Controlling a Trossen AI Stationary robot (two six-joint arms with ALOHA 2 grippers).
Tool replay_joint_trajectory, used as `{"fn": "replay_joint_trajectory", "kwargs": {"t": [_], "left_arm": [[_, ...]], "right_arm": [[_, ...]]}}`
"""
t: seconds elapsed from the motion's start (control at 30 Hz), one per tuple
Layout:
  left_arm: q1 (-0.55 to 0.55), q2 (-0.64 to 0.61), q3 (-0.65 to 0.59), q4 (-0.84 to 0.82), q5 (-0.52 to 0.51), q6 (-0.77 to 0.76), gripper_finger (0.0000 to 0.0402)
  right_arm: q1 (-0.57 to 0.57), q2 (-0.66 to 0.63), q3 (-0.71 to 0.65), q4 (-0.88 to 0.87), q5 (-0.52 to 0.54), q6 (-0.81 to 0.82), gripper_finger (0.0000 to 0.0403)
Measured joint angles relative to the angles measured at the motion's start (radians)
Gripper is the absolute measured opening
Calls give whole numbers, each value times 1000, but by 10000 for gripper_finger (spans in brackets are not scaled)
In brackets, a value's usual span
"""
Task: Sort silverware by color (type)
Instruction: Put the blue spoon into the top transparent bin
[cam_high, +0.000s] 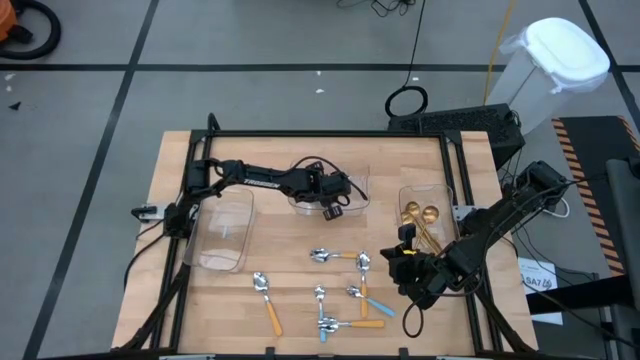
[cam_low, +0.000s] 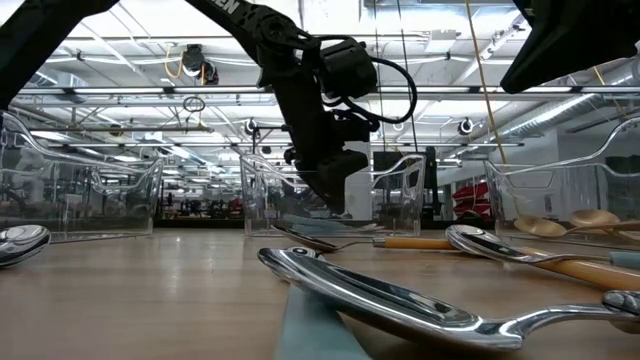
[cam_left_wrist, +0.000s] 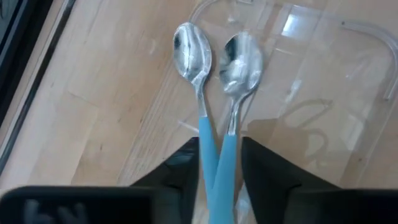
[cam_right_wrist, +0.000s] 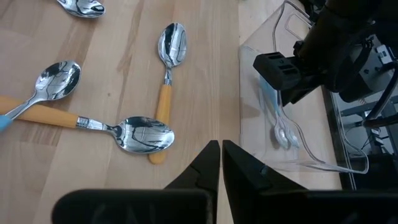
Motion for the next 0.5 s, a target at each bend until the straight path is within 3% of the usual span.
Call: {"fn": "replay_joint_trajectory", "kwargs": {"t": [0.2,0.5], "left_arm": [[-15,-14,29,-60,-23,-1,170],[-171,-26,297,-350,-179,-27,172]], "right_arm": [[0,0,0,0,0,0,13],[0,0,0,4,-9,30,13]]}}
